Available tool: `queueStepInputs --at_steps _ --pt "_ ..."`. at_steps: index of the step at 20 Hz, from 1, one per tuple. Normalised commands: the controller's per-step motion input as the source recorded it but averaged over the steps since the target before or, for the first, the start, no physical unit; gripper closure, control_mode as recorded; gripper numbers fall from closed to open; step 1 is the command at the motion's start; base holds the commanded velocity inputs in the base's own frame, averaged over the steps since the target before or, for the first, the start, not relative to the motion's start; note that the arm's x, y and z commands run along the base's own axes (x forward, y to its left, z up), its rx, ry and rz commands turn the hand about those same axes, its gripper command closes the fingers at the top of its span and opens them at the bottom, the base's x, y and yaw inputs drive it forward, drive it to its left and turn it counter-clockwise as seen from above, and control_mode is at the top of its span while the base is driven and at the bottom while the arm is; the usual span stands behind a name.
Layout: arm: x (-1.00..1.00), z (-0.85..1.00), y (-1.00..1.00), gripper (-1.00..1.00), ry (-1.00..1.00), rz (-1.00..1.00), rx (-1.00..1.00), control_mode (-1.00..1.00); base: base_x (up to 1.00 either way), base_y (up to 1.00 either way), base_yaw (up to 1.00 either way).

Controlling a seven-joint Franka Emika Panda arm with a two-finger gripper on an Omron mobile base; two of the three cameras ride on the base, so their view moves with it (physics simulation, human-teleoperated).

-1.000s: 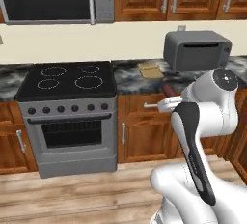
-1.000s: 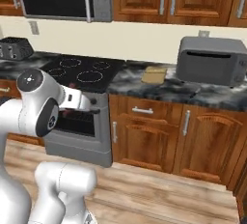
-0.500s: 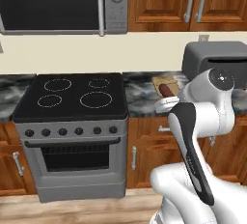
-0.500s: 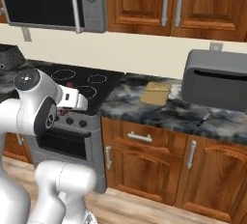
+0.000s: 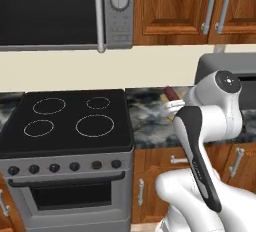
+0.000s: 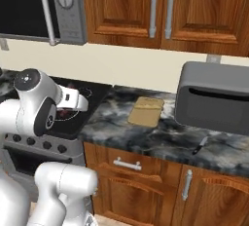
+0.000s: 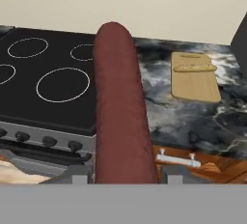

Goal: Retrieve the sausage and cheese from the fridge and place them on the cutting board on the counter.

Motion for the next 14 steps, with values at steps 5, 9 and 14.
queueStepInputs --at_steps 5,9,14 --pt "0.00 0.00 0.00 1.00 0.00 0.00 0.00 1.00 0.54 -0.20 -0.23" --pt "0.00 0.00 0.00 1.00 0.00 0.00 0.00 1.00 0.56 -0.16 -0.23" --pt "0.00 0.00 0.00 1.00 0.00 0.00 0.00 1.00 0.39 -0.01 -0.07"
